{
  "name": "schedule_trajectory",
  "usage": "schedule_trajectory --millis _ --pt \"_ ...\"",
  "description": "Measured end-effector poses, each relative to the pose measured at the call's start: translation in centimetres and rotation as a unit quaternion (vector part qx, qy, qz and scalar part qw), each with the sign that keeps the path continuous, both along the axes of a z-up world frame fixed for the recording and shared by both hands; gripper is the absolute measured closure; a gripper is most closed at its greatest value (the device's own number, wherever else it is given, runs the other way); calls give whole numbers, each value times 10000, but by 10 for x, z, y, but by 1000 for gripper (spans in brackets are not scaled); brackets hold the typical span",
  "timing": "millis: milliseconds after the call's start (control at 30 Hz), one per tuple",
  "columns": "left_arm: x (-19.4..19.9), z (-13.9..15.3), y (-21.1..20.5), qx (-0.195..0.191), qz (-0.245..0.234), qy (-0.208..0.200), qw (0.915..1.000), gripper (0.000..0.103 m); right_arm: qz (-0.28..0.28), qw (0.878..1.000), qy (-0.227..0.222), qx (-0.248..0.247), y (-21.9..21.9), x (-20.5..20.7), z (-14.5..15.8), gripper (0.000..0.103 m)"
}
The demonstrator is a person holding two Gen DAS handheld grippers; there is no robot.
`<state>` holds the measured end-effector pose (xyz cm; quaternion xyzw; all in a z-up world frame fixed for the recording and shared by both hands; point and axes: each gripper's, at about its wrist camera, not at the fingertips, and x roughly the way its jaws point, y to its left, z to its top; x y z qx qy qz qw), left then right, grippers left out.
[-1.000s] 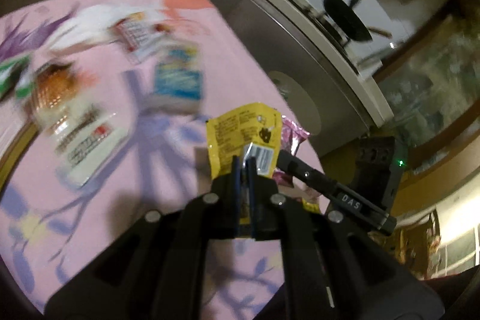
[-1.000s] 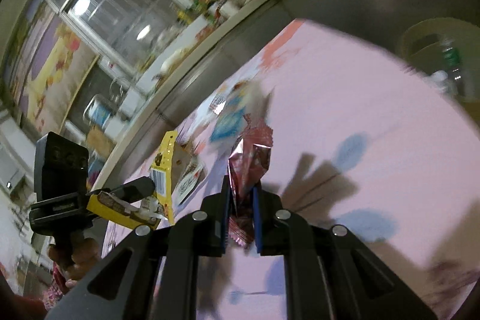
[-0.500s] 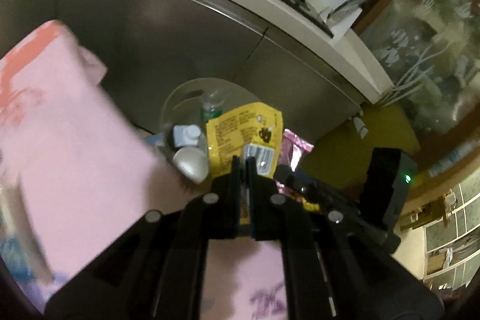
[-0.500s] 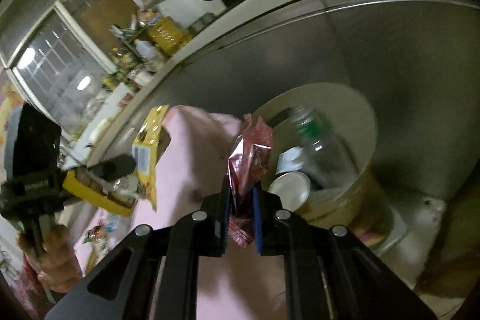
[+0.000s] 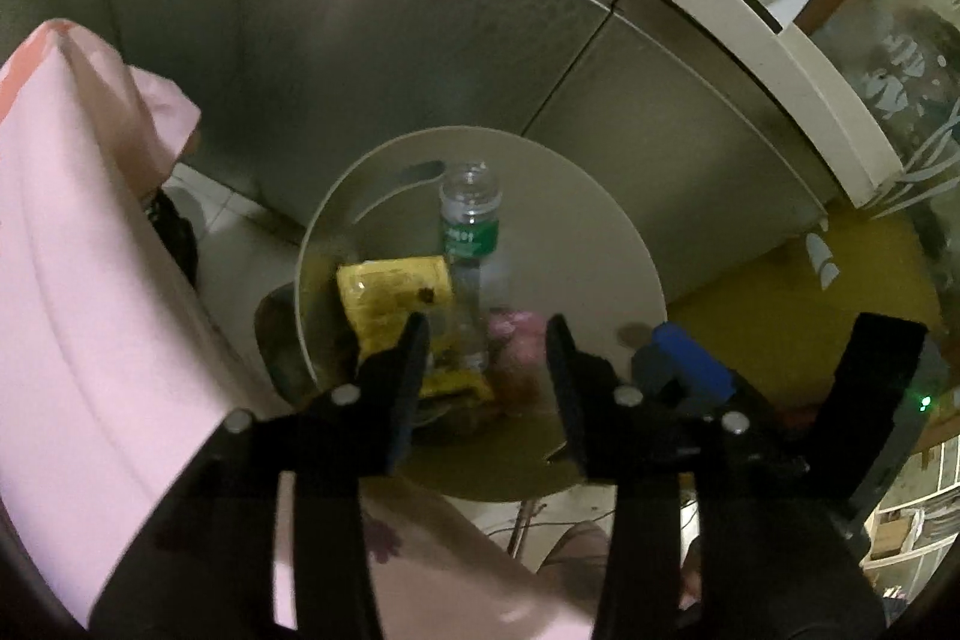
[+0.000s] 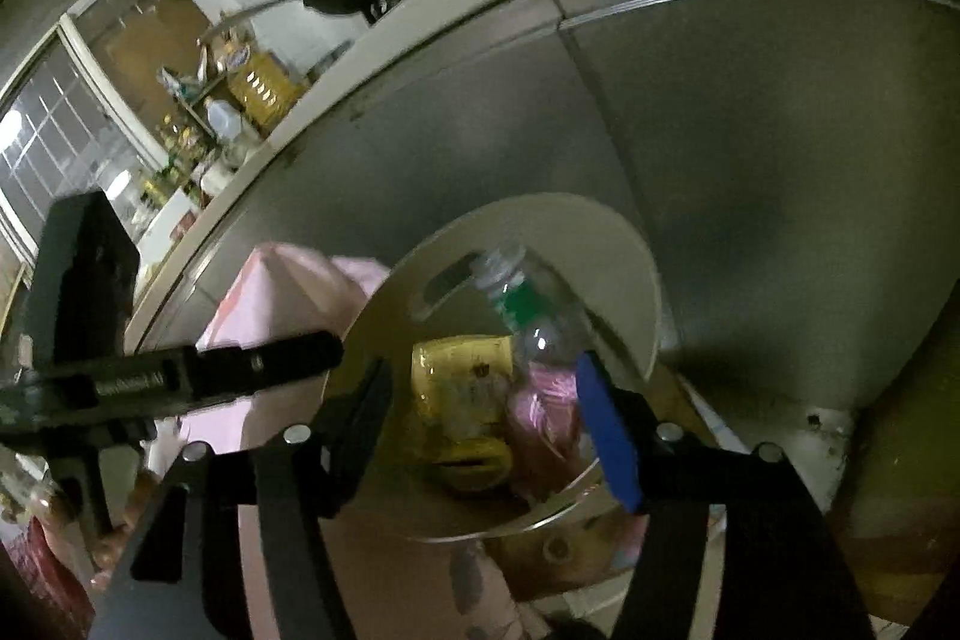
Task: Collect trash
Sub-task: 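Carry the yellow bag and pink wrapper to the bin and release both, then move both tools back over the table toward the remaining trash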
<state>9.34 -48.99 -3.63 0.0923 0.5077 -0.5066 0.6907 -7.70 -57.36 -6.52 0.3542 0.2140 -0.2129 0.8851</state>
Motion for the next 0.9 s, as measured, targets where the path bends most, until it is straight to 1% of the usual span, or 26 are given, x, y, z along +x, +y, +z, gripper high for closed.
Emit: schedule_trajectory --millis 67,167,267,333,433,467,567,733,900 --pt "0 2 3 -28 17 9 10000 64 -45 10000 -59 1 0 -5 3 42" --pt "-2 7 11 -151 83 40 9998 64 -174 9995 -217 127 -1 -13 7 42" --pt "-10 17 28 -271 151 -90 9995 64 -179 9992 -315 191 5 -20 11 42" --pt "-19 25 41 -320 200 -324 9988 64 -157 9988 -397 256 12 -22 15 42" --pt "-34 33 64 -284 317 -909 9950 64 -100 9981 -499 344 25 -24 20 42" --pt "-40 35 72 -231 392 -1161 9922 64 -83 9979 -526 368 31 -25 22 42" --pt "-50 37 94 -54 564 -1615 9852 64 -7 9971 -605 457 44 -25 27 42" --pt "-60 39 128 73 756 -1960 9777 64 166 9963 -650 529 72 -23 34 42" --pt "-70 43 161 82 871 -2116 9734 64 332 9960 -610 553 98 -19 39 42"
